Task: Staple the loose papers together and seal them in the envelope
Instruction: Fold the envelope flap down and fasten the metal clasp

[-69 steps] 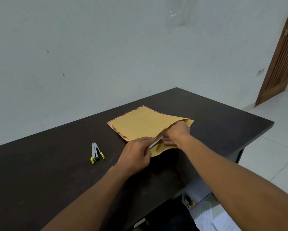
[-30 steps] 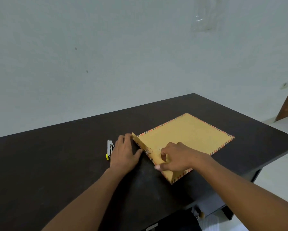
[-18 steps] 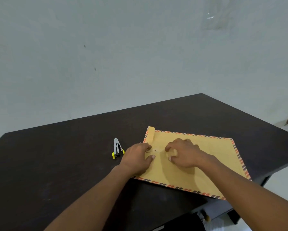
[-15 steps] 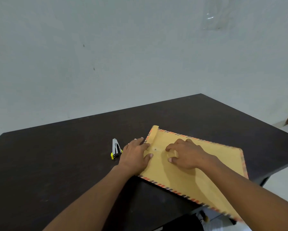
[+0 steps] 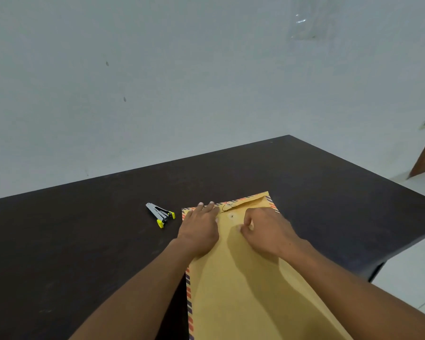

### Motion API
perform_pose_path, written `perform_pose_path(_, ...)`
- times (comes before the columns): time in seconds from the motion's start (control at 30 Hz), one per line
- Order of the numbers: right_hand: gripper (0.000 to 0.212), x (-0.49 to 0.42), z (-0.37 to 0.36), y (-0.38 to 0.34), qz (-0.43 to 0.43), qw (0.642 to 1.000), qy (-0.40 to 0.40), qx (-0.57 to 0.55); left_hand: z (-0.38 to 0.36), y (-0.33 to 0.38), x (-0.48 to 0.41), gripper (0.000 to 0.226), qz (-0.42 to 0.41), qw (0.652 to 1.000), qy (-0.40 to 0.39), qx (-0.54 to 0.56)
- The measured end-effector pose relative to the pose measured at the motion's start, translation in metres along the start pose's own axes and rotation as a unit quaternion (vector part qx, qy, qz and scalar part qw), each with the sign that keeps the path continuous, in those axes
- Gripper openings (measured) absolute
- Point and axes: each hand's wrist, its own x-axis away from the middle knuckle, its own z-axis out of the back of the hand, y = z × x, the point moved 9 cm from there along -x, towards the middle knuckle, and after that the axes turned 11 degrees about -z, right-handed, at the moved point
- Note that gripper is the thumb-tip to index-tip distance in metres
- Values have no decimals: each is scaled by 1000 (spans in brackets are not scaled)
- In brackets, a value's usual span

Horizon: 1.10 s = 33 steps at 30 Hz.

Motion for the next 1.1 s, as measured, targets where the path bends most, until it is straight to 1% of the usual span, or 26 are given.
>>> perform_pose_path(0.07, 19, -11, 16, -1, 18, 998, 56, -29, -1, 0, -1, 48, -10, 999, 15, 28)
perform_pose_path(0.13, 14, -28, 28, -10, 40, 995, 82, -48, -1, -1, -1, 47, -12, 998, 41, 44)
perform_pose_path(0.2, 14, -48, 28, -20, 49, 994, 76, -58, 3, -5, 0, 43, 2, 995, 76, 70)
perform_pose_path(0.27, 14, -66, 23, -30, 41, 994, 55, -80, 9, -11, 2, 39, 20, 990, 109, 88)
perform_pose_path(0.37, 18, -90, 2, -38, 2, 994, 3, -112, 13, -14, 1, 37, 19, 991, 112, 74)
perform_pose_path(0.47, 30, -105, -14, -37, -53, 993, -13, -100, 13, -18, 2, 40, 8, 993, 102, 53)
perform_pose_path(0.53, 39, -107, -17, -37, -78, 993, 4, -92, 13, -22, 6, 41, 13, 990, 126, 67)
perform_pose_path(0.6, 36, -107, -16, -39, -87, 992, 22, -93, 14, -24, 10, 40, 25, 985, 153, 76)
perform_pose_path(0.77, 13, -108, -18, -49, -68, 994, 27, -84, 13, -24, 9, 43, 26, 985, 151, 75)
perform_pose_path(0.9, 15, -111, -25, -50, -58, 996, -4, -67, 13, -27, 9, 42, 32, 983, 162, 81)
perform_pose_path(0.97, 16, -114, -31, -49, -57, 993, -33, -102, 13, -27, 9, 42, 35, 983, 161, 76)
perform_pose_path(1.03, 20, -116, -32, -48, -51, 979, -56, -188, 14, -28, 9, 42, 35, 984, 160, 72)
perform_pose_path(1.1, 15, -112, -27, -49, -39, 961, -64, -268, 14, -28, 9, 41, 34, 984, 159, 70)
